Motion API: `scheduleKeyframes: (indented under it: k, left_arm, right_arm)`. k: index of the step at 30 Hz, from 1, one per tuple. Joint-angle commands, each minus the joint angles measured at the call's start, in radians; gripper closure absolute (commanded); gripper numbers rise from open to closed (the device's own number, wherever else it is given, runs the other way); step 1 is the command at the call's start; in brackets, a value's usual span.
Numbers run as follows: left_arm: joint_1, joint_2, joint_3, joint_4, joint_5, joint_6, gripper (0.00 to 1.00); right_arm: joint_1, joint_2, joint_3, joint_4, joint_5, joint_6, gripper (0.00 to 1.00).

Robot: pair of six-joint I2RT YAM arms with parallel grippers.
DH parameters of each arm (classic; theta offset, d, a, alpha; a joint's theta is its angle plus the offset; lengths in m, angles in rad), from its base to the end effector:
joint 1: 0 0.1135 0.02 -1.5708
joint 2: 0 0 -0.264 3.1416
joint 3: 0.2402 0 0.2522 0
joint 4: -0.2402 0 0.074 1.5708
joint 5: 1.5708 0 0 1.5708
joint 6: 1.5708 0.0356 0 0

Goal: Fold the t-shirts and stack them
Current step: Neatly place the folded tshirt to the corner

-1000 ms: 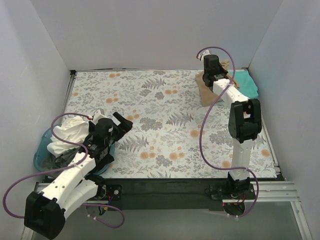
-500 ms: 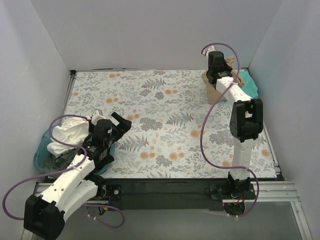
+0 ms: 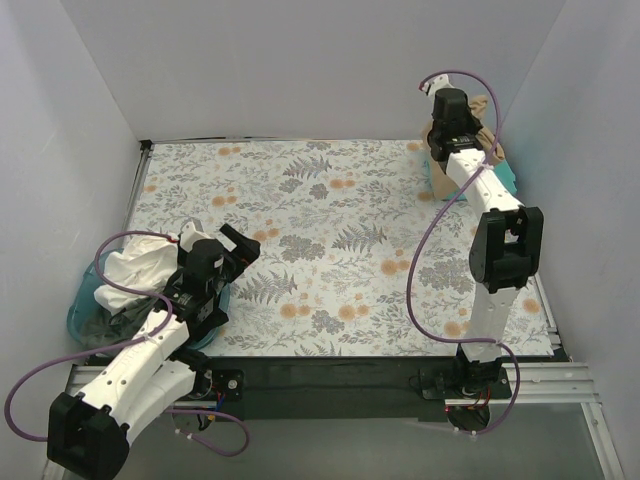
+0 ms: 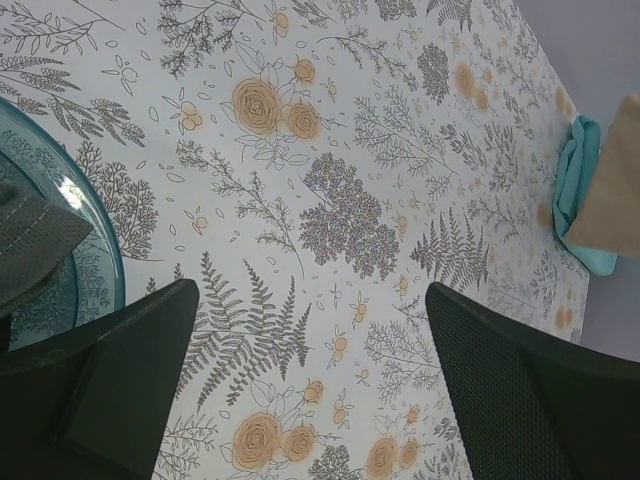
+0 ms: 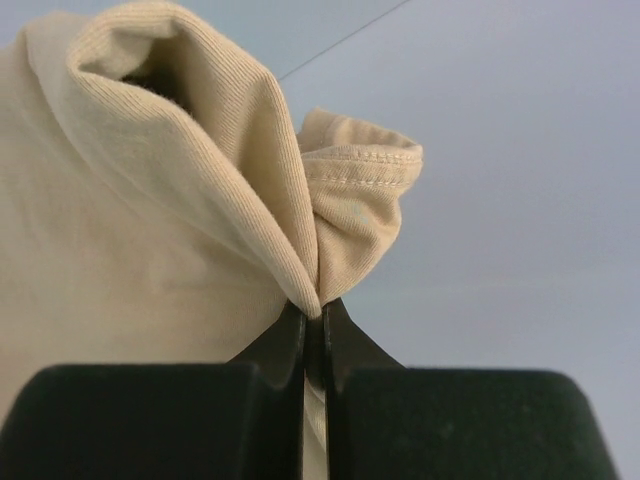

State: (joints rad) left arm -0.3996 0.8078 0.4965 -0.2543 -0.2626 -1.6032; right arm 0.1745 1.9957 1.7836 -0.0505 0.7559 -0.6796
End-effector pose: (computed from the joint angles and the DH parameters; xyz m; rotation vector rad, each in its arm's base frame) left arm 0.1700 -0.0618 0.2283 -1.4059 1.7591 -0.8799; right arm 0.4744 0.0588 0.3352 -0.2473 1.8694 -1.0391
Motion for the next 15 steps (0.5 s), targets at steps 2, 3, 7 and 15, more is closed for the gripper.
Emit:
scheduleKeyframes:
  k: [2,3,7,15]
  left_arm:
    - [-0.002,-0.002,0.030,-0.005,-0.024,0.014,0.03]
    - [-0.001,0.001,0.030,-0.005,-0.024,0.014,0.03]
    - [-0.004,0.010,0.028,-0.005,-0.029,0.015,0.02]
    - [-0.002,0.033,0.028,-0.005,-0.043,0.015,0.03]
  right_arm:
    - [-0.021,-0.061,0.056,0.063,-0.004,0.029,0.99]
    - [-0.024,-0.057,0.059,0.061,-0.006,0.038,0.99]
    - [-0.036,-0.020,0.072,0.055,-0.027,0.048,0.99]
    - [-0.064,0.083,0.111,0.052,-0.047,0.068,0.99]
